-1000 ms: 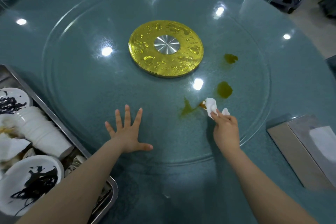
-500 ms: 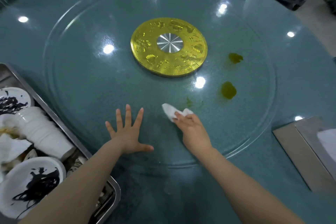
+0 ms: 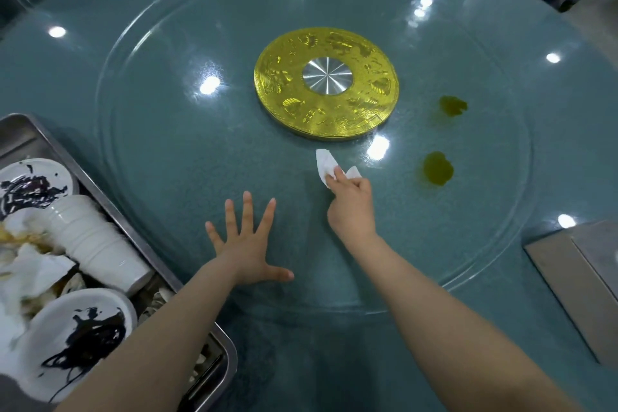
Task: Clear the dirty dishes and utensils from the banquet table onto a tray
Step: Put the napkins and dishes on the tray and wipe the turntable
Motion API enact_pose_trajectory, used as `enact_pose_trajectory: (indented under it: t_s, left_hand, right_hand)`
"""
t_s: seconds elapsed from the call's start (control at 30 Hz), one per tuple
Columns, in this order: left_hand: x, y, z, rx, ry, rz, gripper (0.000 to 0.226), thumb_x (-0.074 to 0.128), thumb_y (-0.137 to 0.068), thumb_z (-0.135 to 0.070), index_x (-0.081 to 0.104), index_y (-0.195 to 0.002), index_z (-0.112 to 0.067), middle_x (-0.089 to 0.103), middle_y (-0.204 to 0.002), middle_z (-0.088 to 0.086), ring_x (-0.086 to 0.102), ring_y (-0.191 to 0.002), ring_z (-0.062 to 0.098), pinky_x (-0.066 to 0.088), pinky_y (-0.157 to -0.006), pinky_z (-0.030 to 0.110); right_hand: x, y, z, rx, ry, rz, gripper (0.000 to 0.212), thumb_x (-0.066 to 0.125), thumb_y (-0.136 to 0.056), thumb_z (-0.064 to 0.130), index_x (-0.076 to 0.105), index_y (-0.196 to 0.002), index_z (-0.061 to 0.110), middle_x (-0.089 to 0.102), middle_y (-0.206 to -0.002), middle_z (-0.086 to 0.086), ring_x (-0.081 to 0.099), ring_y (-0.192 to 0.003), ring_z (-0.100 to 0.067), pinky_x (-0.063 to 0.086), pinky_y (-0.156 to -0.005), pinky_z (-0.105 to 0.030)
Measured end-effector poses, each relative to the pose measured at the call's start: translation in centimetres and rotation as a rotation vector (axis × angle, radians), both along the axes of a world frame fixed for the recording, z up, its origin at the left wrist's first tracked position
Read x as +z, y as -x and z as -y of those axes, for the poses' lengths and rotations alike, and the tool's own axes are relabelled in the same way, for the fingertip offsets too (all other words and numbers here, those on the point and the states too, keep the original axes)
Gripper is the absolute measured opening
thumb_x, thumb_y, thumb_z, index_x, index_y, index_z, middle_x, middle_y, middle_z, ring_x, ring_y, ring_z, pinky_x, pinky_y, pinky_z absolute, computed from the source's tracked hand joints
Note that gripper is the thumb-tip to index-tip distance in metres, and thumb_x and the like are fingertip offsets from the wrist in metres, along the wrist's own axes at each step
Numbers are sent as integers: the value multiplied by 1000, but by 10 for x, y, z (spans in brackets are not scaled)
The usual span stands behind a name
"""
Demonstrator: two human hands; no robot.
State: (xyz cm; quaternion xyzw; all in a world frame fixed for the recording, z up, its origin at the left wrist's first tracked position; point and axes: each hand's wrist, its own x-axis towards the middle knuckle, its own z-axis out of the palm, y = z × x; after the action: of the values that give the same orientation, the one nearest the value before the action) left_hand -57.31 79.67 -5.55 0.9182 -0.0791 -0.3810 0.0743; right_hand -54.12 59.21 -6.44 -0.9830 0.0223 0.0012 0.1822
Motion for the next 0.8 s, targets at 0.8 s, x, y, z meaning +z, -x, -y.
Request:
enact_pose_trajectory:
  t_s: [0.8]
  left_hand:
    - [15,-41,-31,100,46,259,127,62,-62,-77,-10,-151,-23,-22,-157,6,-20,-145,23,-2,-112,60]
  right_hand:
    - [16,90,147,-21,244,139,61,59,-44,-34,75,-91,1,71,-101,-17,68,-67,-32,38,-77,-27]
